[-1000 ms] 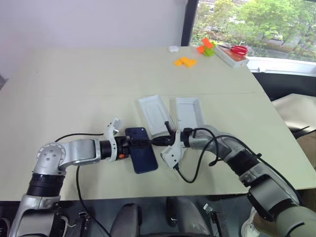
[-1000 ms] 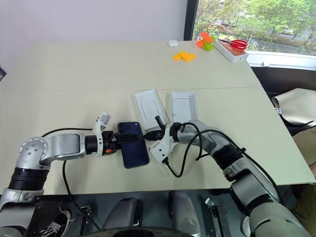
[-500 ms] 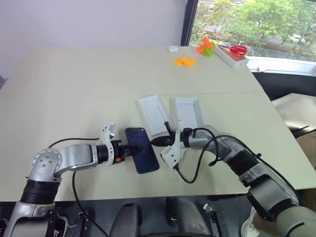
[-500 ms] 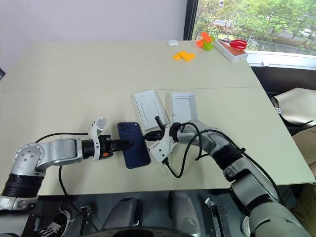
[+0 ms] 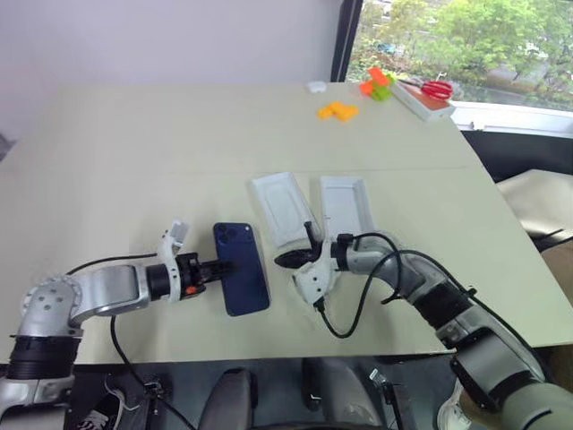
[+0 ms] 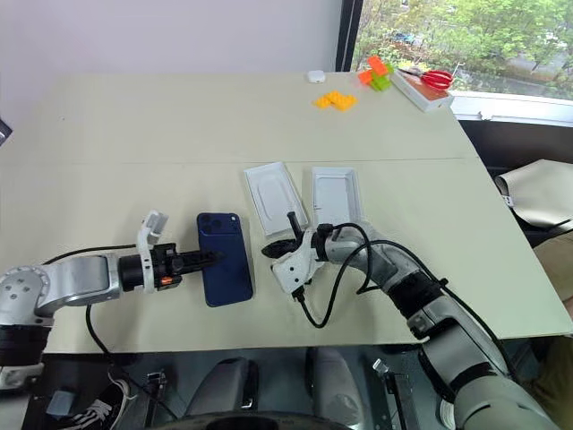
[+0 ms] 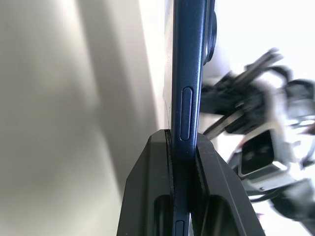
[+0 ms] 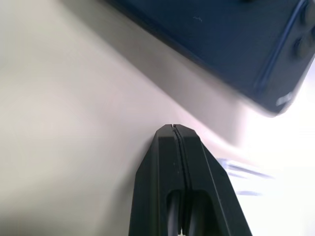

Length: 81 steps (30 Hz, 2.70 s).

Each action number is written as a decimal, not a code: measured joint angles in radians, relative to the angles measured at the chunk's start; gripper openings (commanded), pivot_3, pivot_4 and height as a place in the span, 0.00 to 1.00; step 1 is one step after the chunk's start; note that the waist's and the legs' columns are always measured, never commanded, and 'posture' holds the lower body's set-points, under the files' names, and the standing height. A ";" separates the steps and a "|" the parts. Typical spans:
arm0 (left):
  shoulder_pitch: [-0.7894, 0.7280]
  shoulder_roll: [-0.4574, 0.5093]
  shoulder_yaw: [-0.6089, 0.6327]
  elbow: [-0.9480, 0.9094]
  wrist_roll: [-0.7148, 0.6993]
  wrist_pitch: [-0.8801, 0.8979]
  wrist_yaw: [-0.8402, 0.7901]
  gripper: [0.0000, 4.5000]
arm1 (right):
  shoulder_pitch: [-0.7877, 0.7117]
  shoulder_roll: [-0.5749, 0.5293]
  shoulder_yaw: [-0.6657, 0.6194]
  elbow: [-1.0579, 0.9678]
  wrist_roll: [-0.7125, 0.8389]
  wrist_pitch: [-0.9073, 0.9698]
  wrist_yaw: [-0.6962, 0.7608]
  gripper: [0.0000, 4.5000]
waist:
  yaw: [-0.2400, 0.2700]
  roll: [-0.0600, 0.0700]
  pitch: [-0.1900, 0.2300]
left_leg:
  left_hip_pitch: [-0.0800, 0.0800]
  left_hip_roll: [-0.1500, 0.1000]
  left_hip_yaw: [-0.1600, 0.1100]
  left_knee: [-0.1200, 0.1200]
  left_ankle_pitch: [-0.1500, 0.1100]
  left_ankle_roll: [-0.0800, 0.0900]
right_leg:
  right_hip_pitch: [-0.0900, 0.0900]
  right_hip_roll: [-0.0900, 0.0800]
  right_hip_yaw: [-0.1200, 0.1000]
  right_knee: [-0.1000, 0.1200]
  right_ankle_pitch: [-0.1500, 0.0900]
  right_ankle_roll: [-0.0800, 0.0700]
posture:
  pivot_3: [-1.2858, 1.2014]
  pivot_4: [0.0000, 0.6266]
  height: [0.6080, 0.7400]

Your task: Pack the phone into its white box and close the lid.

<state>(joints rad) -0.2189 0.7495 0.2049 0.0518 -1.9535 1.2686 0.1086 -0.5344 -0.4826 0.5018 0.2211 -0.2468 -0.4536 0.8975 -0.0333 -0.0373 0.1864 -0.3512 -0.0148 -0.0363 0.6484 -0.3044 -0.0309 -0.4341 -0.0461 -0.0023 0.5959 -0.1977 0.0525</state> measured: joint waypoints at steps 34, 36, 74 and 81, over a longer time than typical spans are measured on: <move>-0.060 -0.065 0.046 0.009 0.004 -0.026 -0.087 0.00 | -0.294 -0.010 -0.034 0.015 0.088 0.760 0.425 1.00 | 0.019 0.006 0.006 | -0.013 -0.005 0.001 0.002 0.003 -0.005 | -0.012 -0.006 0.000 0.001 0.003 0.004 | 0.52 0.24 1.00; -0.058 -0.068 0.046 0.005 0.004 -0.036 -0.078 0.00 | -0.299 -0.005 -0.034 0.022 0.091 0.782 0.428 0.94 | 0.019 0.006 0.006 | -0.013 -0.005 0.001 0.002 0.002 -0.005 | -0.012 -0.006 0.000 0.001 0.003 0.004 | 0.52 0.24 1.00; -0.199 0.098 0.063 0.163 0.004 -0.027 -0.107 0.00 | -0.028 -0.034 -0.015 -0.591 0.186 1.317 0.168 0.13 | 0.020 0.006 0.005 | -0.013 -0.005 0.000 0.008 0.000 0.000 | -0.011 -0.004 -0.001 0.005 0.003 0.004 | 0.52 0.24 1.00; -0.219 0.108 0.059 0.178 0.016 -0.029 -0.111 0.00 | -0.041 0.001 0.007 -0.590 0.198 1.394 0.089 0.13 | 0.021 0.006 0.005 | -0.013 -0.005 0.000 0.015 0.000 0.001 | -0.010 -0.004 -0.001 0.009 0.003 0.003 | 0.52 0.24 1.00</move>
<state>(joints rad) -0.4376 0.8571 0.2643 0.2295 -1.9380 1.2397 -0.0021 -0.5753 -0.4811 0.5083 -0.3692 -0.0491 0.9401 0.9868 -0.0125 -0.0317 0.1917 -0.3644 -0.0202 -0.0358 0.6632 -0.3049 -0.0299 -0.4442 -0.0504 -0.0032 0.6051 -0.1948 0.0557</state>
